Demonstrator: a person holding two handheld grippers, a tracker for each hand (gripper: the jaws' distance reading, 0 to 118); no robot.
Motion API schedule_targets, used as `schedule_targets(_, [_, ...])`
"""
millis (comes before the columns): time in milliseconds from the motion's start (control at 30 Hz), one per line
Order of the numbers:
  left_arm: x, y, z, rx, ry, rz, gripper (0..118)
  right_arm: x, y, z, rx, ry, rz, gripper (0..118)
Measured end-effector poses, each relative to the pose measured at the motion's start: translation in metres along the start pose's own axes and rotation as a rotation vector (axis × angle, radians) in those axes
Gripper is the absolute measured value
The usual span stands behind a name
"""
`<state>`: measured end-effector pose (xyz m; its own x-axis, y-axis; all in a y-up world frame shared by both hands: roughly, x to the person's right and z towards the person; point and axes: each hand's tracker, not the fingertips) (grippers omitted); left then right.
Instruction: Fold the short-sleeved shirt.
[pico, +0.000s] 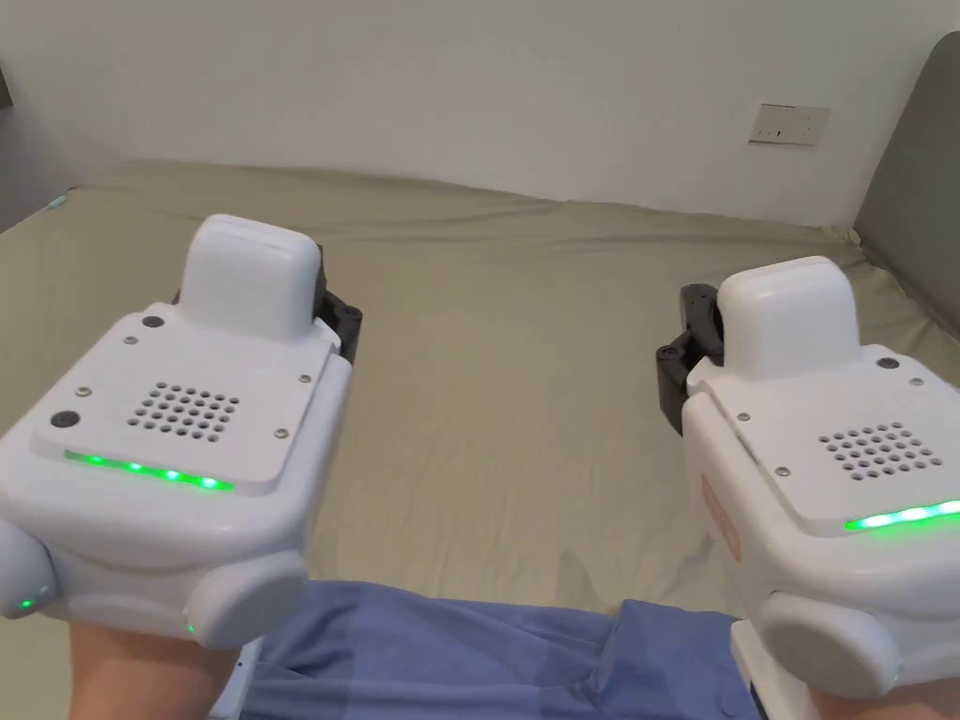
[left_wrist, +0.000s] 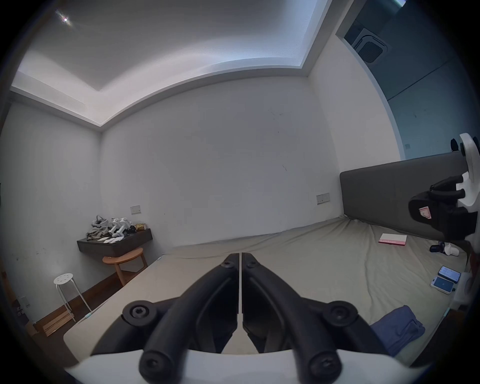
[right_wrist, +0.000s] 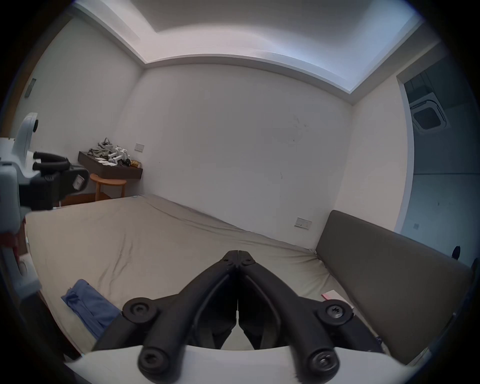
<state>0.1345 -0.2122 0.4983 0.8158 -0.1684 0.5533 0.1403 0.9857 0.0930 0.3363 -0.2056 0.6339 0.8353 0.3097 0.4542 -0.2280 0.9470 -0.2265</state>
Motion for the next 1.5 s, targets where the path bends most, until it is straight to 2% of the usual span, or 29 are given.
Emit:
schedule_targets(67, [0.003,0.000,0.005,0.014,0.008,-0.004,0,0.001,0.000,0.003,0.001,-0.007,-0.026,3])
schedule_targets(500, [-0.001,-0.002,-0.001,0.008,0.013,0.008,0,0.006,-0.008,0.001,-0.008,-0.082,-0.005,3])
schedule_targets(633, [-0.001,-0.026,-0.015,-0.104,-0.035,-0.007,0,0.005,-0.022,-0.004,-0.051,-0.074,-0.002,3])
schedule_targets(767, [-0.015,-0.077,-0.030,-0.296,-0.107,0.011,0,0.009,-0.046,-0.007,-0.116,-0.064,-0.014,3])
schedule_targets(800, [-0.022,-0.094,-0.036,-0.368,-0.142,0.029,4,0.011,-0.052,-0.009,-0.132,-0.062,-0.021,3])
schedule_targets(900, [-0.054,-0.153,-0.058,-0.601,-0.245,0.156,78,0.019,-0.068,-0.013,-0.181,-0.057,-0.038,3])
schedule_targets(933, [-0.066,-0.171,-0.063,-0.679,-0.268,0.207,93,0.021,-0.072,-0.015,-0.192,-0.058,-0.039,3])
schedule_targets(967, [-0.082,-0.191,-0.069,-0.738,-0.281,0.287,98,0.024,-0.076,-0.016,-0.205,-0.061,-0.039,3])
schedule_targets(1033, [-0.114,-0.223,-0.076,-0.829,-0.284,0.442,107,0.029,-0.082,-0.018,-0.224,-0.061,-0.040,3])
schedule_targets(1133, [-0.165,-0.264,-0.081,-0.920,-0.279,0.629,109,0.037,-0.086,-0.021,-0.249,-0.066,-0.043,3])
schedule_targets(1200, [-0.192,-0.287,-0.079,-0.956,-0.300,0.707,109,0.041,-0.089,-0.022,-0.265,-0.063,-0.053,3])
schedule_targets(1300, [-0.216,-0.309,-0.077,-0.983,-0.290,0.664,109,0.042,-0.093,-0.024,-0.290,-0.052,-0.063,3])
schedule_targets(1433, [-0.235,-0.356,-0.076,-1.065,-0.407,0.910,109,0.035,-0.097,-0.025,-0.316,-0.034,-0.062,3])
schedule_targets(1467, [-0.235,-0.363,-0.075,-1.049,-0.421,0.944,110,0.032,-0.098,-0.025,-0.321,-0.028,-0.061,3])
schedule_targets(1500, [-0.226,-0.343,-0.072,-0.971,-0.444,0.956,111,0.031,-0.099,-0.025,-0.330,-0.023,-0.062,3])
